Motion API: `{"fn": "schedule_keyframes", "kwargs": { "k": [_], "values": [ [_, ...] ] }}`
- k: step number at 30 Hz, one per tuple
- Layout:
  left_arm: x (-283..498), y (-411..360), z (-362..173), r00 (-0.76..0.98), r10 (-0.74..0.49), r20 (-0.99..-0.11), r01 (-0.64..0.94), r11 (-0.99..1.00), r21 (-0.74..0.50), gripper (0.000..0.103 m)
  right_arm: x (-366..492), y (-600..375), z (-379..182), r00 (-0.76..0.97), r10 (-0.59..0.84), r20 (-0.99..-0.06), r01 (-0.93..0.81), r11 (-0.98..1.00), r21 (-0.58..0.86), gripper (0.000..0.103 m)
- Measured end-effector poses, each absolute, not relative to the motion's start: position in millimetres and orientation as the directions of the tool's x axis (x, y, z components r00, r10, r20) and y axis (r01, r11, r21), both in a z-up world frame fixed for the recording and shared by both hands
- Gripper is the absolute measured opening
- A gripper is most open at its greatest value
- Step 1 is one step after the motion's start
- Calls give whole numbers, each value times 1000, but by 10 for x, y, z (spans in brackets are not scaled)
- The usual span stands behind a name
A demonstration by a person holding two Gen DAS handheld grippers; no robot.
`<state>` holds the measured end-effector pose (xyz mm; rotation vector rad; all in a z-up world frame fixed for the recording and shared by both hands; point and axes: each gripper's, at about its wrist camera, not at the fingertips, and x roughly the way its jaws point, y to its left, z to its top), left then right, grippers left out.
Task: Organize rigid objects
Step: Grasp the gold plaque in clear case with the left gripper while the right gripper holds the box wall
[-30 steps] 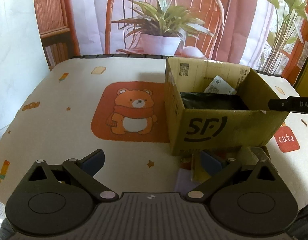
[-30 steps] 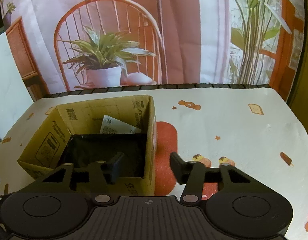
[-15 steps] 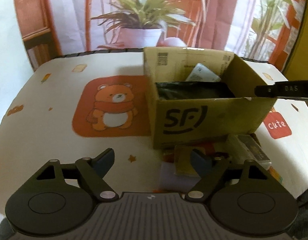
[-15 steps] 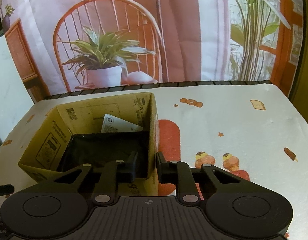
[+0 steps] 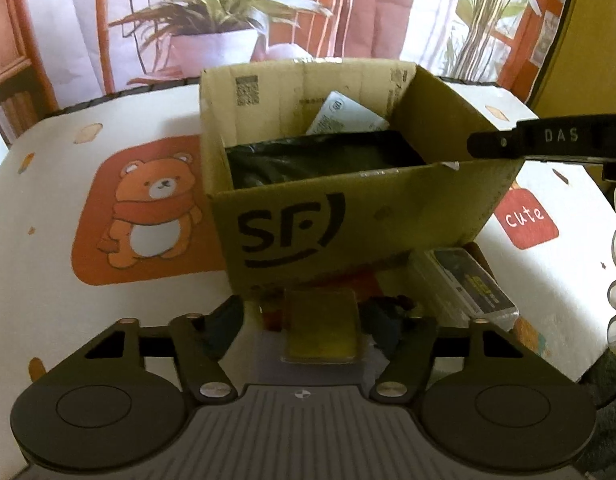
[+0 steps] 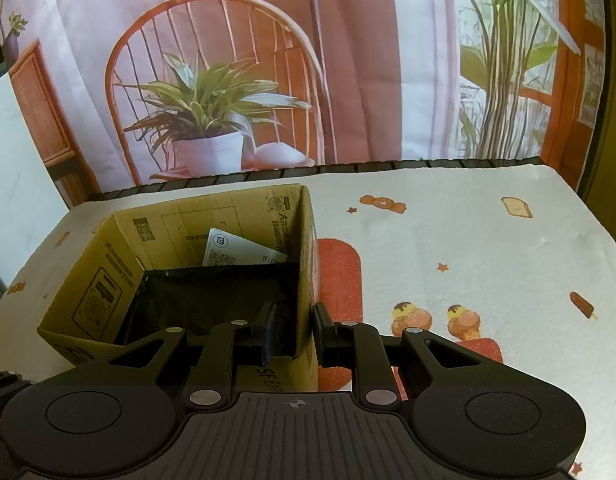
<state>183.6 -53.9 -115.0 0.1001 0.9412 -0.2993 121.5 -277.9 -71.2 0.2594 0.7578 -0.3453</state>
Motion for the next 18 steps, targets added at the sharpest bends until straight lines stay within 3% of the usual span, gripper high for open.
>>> {"fn": "schedule_keyframes", "kwargs": {
  "k": [18],
  "values": [
    [1784,-629,-1146,547,-216,-809,324,945,-33,64,1207,-2797,-725,678,-208,-705,397,911,112,18]
  ]
}}
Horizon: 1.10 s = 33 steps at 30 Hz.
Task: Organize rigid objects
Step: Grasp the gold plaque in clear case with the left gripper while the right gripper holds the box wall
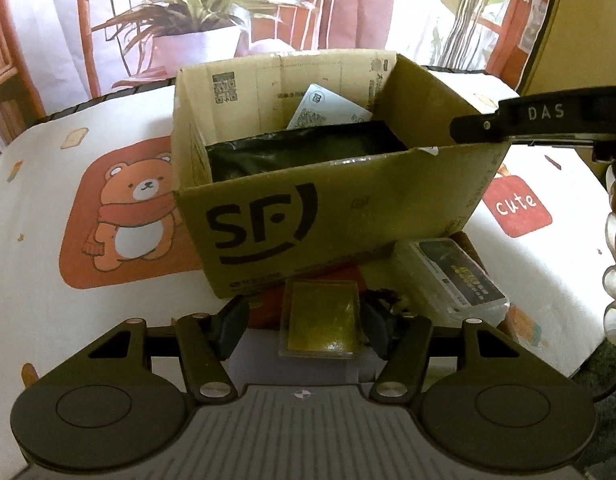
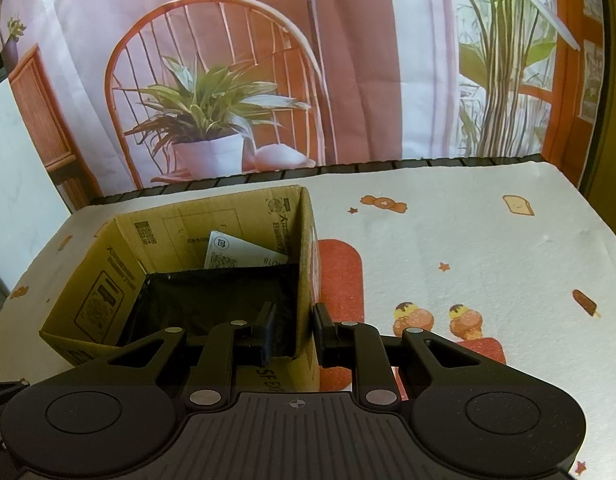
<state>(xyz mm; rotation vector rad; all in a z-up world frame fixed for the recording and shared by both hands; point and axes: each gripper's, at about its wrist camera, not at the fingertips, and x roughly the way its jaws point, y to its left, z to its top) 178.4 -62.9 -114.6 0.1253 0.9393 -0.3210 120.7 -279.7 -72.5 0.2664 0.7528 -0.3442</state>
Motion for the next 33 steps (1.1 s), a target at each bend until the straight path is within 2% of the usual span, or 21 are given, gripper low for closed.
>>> {"fn": "schedule_keyframes", "kwargs": {
  "k": [13,16,20,33],
  "values": [
    [1780,-744,-1199,539,-230,-810,371,928,-17,63,1206,-2797,-723,679,-208,-704,397,911,114,19],
    [1794,-753,-1226,532,-225,-816,370,929,-15,59,1205,-2797,-725,679,-209,-703,397,911,114,19],
    [1809,-726,-1258,527,-224,-819,359,933,-24,48,1204,-2798,-726,680,-208,-703,397,911,115,19],
    [1795,-529,-1290,536,-219,-815,292,954,-65,48,1203,-2799,-731,681,-208,-702,397,911,115,20]
  ]
}}
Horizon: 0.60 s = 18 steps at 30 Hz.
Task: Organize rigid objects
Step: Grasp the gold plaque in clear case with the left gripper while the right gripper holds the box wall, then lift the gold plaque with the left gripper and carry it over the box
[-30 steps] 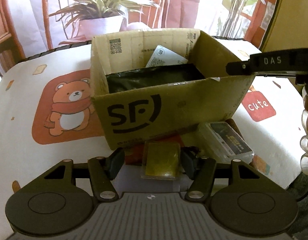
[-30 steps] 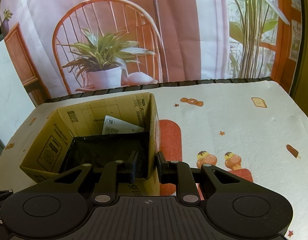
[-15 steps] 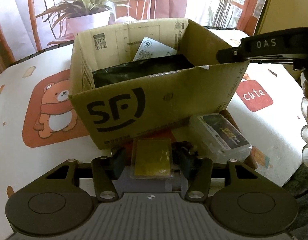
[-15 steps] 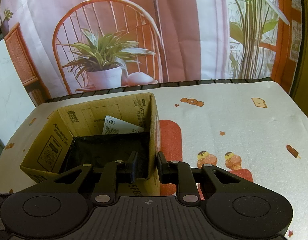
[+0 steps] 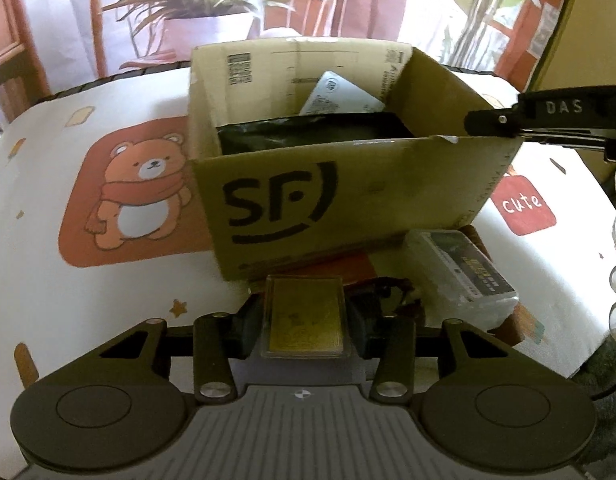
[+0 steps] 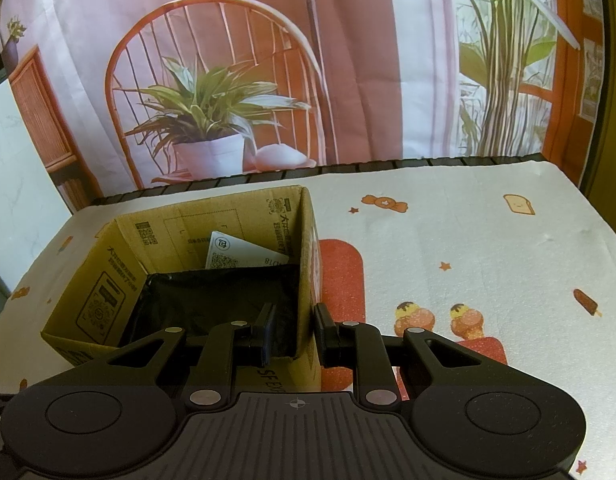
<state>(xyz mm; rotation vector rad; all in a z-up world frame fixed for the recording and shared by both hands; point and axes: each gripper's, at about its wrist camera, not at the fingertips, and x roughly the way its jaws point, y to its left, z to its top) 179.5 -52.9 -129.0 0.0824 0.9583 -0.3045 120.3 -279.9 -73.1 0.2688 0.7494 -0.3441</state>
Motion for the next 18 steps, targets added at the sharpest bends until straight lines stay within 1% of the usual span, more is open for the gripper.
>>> {"fn": "schedule_keyframes", "kwargs": {
  "k": [5,18],
  "values": [
    [1788,-559,-1304,541,-208,-815,296,954,-47,48,1200,-2803,-732,681,-206,-702,396,911,117,20],
    [1782,-518,-1295,550,-203,-810,271,961,-57,48,1196,-2802,-734,682,-206,-702,397,910,118,19]
  ]
}}
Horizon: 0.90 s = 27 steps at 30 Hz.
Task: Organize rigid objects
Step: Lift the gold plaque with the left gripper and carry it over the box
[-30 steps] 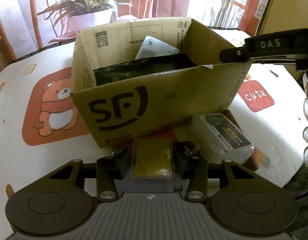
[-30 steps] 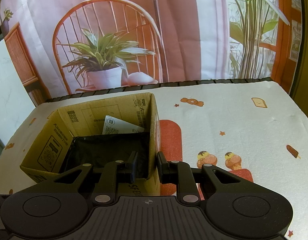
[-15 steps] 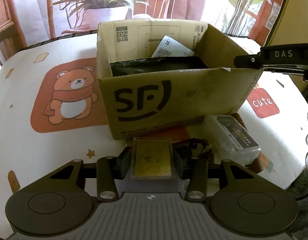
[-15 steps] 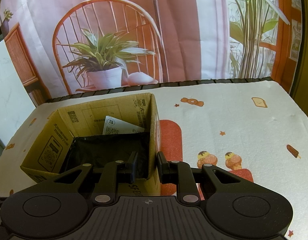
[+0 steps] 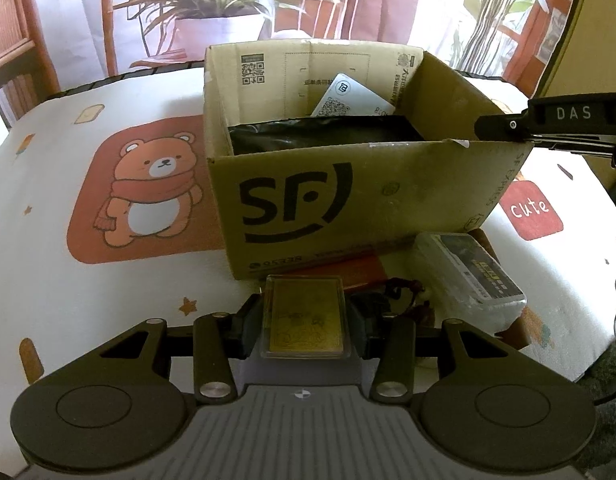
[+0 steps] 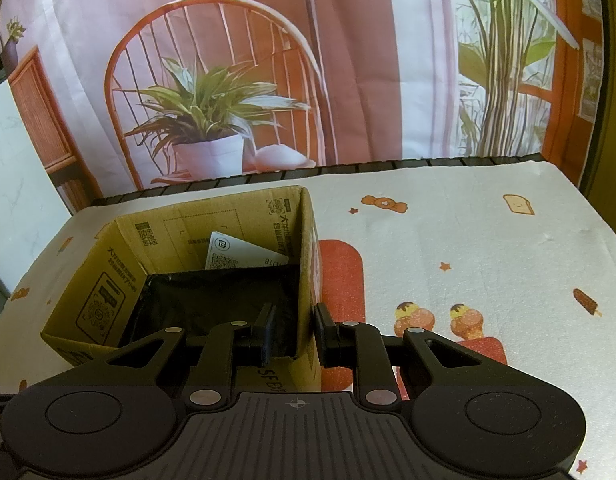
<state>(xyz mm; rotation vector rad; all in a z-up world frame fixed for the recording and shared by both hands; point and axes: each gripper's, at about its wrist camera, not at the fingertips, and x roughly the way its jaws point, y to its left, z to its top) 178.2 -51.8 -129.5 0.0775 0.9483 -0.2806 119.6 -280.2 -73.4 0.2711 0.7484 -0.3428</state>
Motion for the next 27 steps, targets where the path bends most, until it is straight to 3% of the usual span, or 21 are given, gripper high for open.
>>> {"fn": "schedule_keyframes", "kwargs": {
  "k": [13,27],
  "values": [
    [1727,-399,-1169,580,-198,-790,242,968,-65,48,1205,-2795,-733,682,-206,-702,396,911,118,19],
    [1629,12,-848,626,-145,-766,112,989,-96,48,1205,-2794,-727,681,-207,-702,396,911,116,19]
  ]
}}
